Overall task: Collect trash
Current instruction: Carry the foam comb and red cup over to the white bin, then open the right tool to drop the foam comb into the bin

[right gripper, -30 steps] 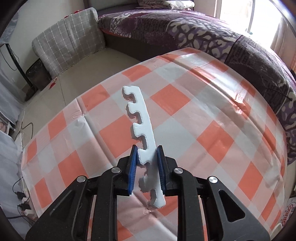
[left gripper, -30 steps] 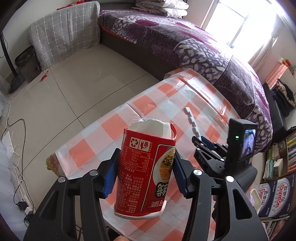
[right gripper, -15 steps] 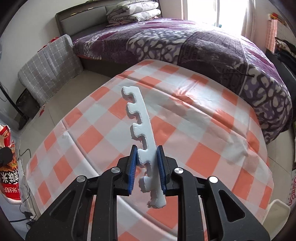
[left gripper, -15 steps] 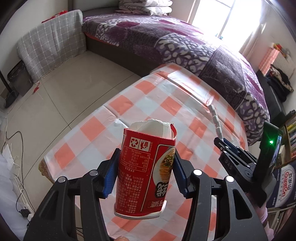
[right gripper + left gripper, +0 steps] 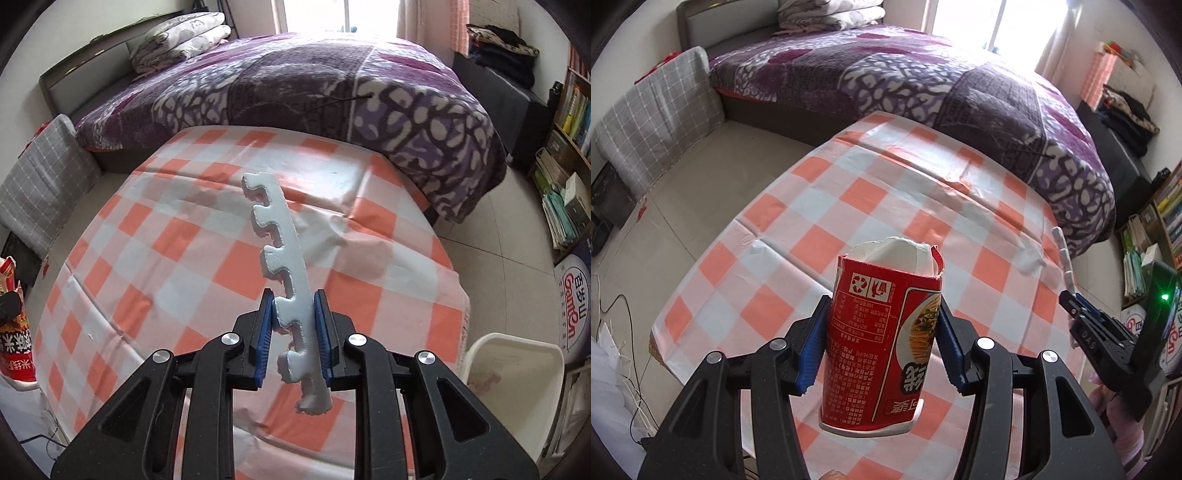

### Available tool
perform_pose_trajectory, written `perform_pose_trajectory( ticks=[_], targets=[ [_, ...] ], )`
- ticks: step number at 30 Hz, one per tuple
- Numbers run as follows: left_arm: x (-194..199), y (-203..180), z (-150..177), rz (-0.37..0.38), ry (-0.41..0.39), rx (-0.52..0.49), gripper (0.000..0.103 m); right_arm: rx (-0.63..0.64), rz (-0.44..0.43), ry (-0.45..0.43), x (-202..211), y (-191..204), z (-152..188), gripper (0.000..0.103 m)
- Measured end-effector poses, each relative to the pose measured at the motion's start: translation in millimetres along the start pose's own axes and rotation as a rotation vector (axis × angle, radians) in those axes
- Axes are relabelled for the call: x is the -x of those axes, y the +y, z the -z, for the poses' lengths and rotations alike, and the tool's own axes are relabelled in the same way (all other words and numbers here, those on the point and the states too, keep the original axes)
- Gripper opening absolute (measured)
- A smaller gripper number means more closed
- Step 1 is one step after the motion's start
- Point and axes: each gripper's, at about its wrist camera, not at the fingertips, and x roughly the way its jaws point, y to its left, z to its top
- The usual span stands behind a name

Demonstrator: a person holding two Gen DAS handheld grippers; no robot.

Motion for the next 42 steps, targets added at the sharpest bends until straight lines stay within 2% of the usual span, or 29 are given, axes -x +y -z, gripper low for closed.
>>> perform_pose_trajectory(
  ticks=[13, 18, 22, 30, 33, 34, 35, 36, 42],
  targets=[
    [-6, -69, 9, 0.032, 0.001, -0.105, 0.053, -0.229, 0.150, 0.015, 35, -123, 27, 0.022],
    [-5, -94, 14, 0.067, -0.018, -0.133, 0.053, -0.343, 0.154, 0.040, 45, -165, 38, 0.022],
    [-5, -113, 18, 0.094, -0.029, -0.143, 0.053, -0.378, 0.165, 0.050, 50, -184, 41, 0.022],
    [-6, -161, 30, 0.122, -0.028, -0.213, 0.053, -0.437, 0.210, 0.129, 51, -220, 54, 0.023],
    [-6, -181, 38, 0.139, -0.025, -0.245, 0.053, -0.458, 0.228, 0.156, 53, -233, 59, 0.025],
    [-6, -186, 40, 0.144, -0.026, -0.256, 0.053, -0.461, 0.227, 0.161, 53, -236, 60, 0.032],
    [-5, -193, 42, 0.149, -0.027, -0.269, 0.053, -0.472, 0.230, 0.159, 55, -241, 62, 0.044],
    [-5, -200, 45, 0.155, -0.029, -0.282, 0.053, -0.481, 0.236, 0.153, 57, -244, 64, 0.048],
    [-7, -234, 61, 0.191, -0.014, -0.338, 0.053, -0.535, 0.238, 0.133, 69, -269, 71, 0.056]
  ],
)
